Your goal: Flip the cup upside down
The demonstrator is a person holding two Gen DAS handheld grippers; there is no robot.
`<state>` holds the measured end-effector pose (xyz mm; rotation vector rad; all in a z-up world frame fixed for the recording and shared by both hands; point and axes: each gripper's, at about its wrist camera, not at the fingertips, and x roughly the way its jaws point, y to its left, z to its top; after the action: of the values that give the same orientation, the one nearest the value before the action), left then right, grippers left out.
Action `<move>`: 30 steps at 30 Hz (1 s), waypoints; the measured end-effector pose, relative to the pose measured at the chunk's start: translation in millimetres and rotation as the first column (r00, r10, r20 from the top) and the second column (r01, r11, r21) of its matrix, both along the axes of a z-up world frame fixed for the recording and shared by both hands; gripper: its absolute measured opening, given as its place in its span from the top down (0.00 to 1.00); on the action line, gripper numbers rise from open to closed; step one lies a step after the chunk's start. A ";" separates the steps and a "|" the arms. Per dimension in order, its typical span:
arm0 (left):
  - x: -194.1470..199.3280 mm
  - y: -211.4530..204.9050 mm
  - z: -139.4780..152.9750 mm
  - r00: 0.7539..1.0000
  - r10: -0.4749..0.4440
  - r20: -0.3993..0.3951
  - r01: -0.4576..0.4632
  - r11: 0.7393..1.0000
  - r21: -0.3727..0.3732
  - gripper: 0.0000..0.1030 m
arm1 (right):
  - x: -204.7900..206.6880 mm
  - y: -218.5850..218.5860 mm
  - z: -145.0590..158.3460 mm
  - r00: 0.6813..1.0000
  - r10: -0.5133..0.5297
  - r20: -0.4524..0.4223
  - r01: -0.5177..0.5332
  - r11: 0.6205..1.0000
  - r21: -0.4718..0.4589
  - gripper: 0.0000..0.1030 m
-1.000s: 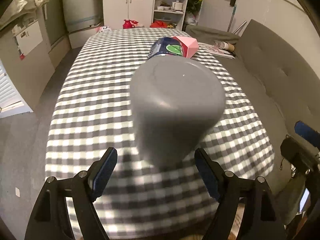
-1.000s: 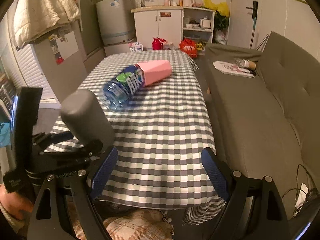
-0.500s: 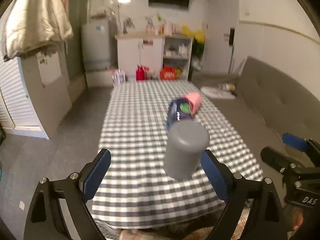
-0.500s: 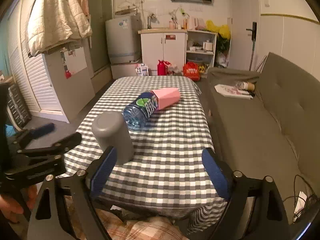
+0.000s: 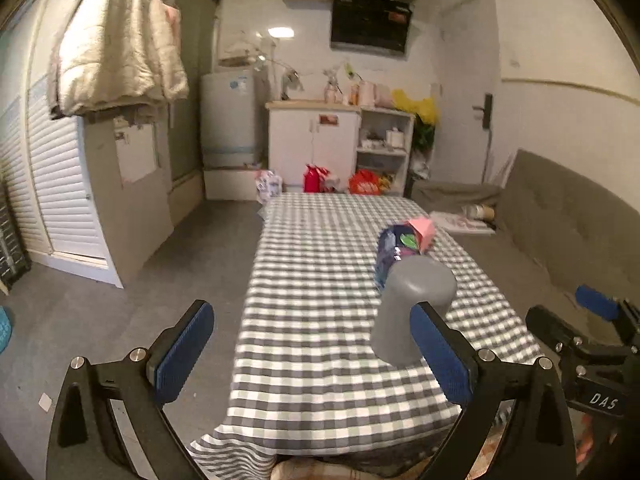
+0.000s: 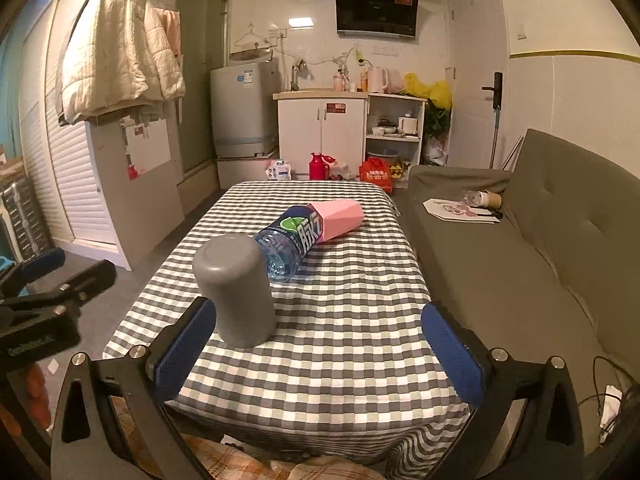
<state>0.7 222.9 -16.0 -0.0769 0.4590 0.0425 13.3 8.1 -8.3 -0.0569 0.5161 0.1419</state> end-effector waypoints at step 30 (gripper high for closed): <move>-2.5 -7.7 -2.4 1.000 0.003 0.010 -0.003 1.000 0.030 0.00 | -12.3 2.2 6.0 0.995 -0.017 0.099 0.020 0.999 -0.035 0.00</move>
<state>-1.8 215.1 -18.4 -0.0481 0.4482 0.0517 1.0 10.4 -2.2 -0.0934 0.4201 0.1111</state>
